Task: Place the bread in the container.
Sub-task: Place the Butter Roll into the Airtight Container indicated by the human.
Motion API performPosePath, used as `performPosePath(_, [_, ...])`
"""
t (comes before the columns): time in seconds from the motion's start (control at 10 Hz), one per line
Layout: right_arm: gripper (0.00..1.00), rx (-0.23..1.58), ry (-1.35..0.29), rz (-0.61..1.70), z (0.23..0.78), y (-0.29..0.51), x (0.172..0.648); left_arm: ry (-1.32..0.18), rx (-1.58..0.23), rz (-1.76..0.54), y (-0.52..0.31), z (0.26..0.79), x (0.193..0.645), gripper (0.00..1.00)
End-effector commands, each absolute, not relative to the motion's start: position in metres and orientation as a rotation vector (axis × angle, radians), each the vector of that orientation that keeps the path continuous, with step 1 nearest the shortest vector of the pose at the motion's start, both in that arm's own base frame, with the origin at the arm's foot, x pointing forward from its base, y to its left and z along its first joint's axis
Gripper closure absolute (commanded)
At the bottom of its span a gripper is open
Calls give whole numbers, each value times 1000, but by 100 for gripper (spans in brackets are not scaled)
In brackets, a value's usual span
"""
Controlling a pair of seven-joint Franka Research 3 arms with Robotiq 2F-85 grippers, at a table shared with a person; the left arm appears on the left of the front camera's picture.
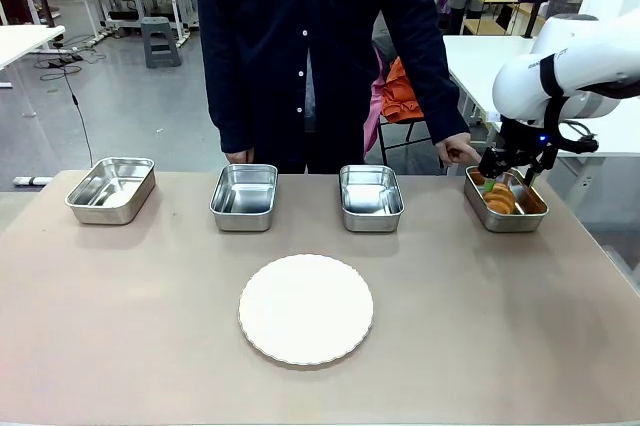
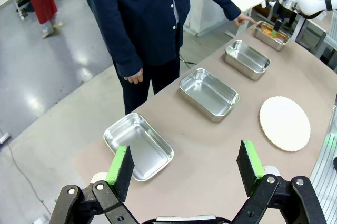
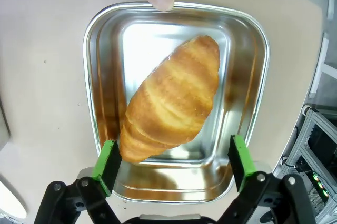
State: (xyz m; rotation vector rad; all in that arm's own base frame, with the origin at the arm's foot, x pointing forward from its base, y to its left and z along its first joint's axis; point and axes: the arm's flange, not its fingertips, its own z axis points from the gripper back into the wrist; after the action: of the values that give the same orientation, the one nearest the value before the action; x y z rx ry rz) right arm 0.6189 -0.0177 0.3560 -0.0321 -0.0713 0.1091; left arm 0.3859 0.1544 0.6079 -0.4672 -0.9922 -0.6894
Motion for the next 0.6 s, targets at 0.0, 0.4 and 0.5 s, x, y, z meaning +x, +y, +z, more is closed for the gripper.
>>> performPosePath(0.0, [0, -32, -73, 112, 359, -18, 619, -999, -476, -696, 155, 607, 385, 0])
performPosePath(0.4, [0, -98, -285, 2, 430, 14, 559, -999, -476, -696, 155, 607, 385, 0])
performPosePath(0.5, [0, -114, -325, -37, 453, 24, 533, -999, -476, -696, 155, 607, 385, 0])
